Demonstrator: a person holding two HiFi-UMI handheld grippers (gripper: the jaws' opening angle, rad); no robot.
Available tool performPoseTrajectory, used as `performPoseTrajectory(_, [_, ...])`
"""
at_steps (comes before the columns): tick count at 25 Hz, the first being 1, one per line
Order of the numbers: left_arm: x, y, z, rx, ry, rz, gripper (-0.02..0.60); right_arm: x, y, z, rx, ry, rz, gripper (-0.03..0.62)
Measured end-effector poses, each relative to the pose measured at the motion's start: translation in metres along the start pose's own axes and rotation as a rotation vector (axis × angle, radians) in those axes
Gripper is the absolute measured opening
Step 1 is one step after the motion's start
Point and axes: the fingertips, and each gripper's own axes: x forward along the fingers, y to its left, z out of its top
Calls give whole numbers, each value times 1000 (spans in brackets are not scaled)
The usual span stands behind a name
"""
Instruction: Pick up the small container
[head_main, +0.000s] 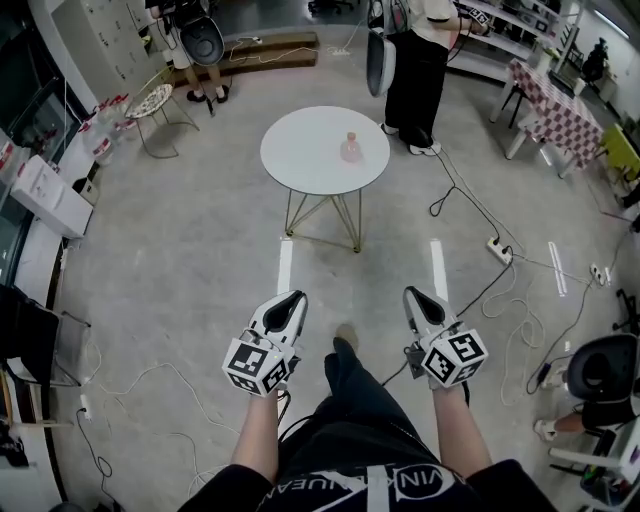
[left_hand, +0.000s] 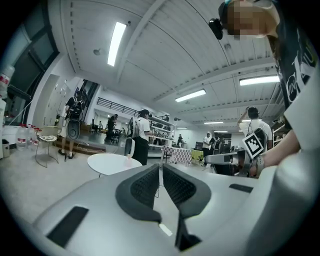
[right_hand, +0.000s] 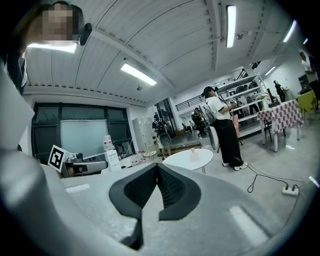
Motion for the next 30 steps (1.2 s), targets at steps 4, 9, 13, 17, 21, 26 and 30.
performPoseTrajectory(4, [2, 26, 7, -3, -10, 29, 28, 22, -9, 7, -5, -15, -21, 6])
performPoseTrajectory(9, [20, 59, 19, -4, -22, 42, 26, 61, -26, 20, -16, -29, -26, 6])
performPoseTrajectory(13, [52, 89, 23, -21, -16, 36, 28, 102, -41, 21, -24, -1, -14, 6])
performPoseTrajectory(17, [86, 107, 23, -27, 0, 11, 27, 133, -45, 16, -44, 50, 33, 6])
performPoseTrajectory(21, [123, 122, 28, -25, 15, -15, 28, 160, -63, 21, -30, 62, 51, 6])
performPoseTrajectory(26, [161, 141, 35, -46, 23, -41, 27, 185, -89, 26, -11, 75, 41, 6])
performPoseTrajectory(30, [189, 159, 39, -43, 36, -48, 28, 208, -111, 31, -1, 78, 24, 6])
